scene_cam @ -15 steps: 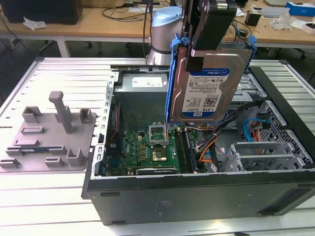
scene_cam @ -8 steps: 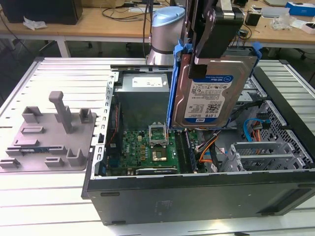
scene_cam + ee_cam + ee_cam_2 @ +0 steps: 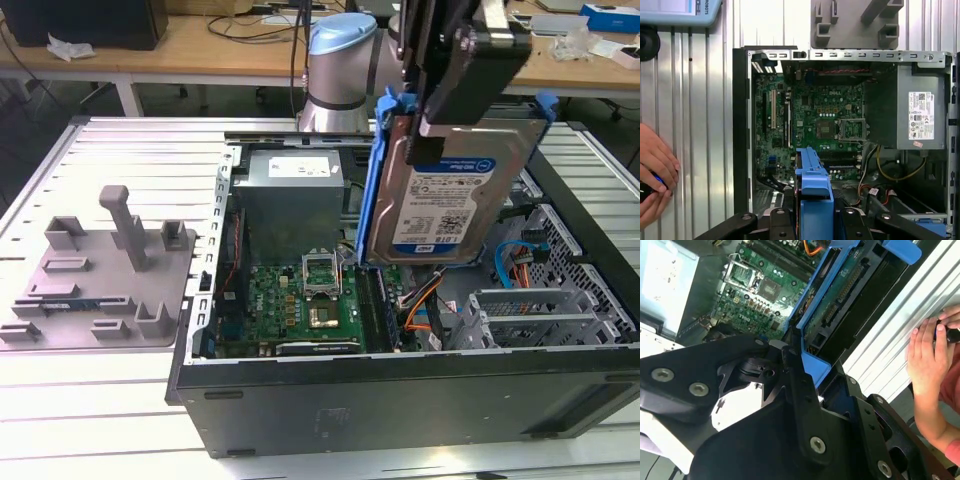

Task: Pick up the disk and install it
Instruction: 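Insert the disk into the insertion slot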

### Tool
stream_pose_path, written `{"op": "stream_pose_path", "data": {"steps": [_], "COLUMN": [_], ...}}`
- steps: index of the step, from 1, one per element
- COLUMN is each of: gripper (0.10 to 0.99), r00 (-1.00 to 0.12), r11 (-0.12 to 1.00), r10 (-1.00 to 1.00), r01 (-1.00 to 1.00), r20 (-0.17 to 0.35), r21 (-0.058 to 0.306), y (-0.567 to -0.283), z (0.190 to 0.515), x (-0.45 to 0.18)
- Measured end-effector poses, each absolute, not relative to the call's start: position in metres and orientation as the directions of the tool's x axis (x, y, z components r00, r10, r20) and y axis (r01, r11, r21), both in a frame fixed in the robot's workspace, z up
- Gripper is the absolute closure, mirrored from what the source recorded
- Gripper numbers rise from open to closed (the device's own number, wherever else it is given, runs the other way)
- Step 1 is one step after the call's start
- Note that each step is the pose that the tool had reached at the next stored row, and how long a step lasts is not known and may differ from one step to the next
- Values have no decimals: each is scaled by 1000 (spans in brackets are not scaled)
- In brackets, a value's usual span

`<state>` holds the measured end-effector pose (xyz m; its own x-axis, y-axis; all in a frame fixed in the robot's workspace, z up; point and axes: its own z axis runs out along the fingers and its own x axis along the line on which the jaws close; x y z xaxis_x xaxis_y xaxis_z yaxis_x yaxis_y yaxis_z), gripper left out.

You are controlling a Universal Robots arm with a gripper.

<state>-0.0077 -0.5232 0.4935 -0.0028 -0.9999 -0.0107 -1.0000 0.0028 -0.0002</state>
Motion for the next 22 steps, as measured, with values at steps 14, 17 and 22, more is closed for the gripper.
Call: {"op": "stream_pose_path", "data": {"steps": [14,17,22], "gripper": [722,722,722], "r00": [-3,-3,-3], "r11": [3,3,3], "r10": [-1000,-1000,-1000], "r01": [-1000,-1000,-1000], "r20": [-11,-11,-11], "r21": [3,3,3], "y": [-535,-535,-535], "z": [492,492,491], "x": [54,73,93]}}
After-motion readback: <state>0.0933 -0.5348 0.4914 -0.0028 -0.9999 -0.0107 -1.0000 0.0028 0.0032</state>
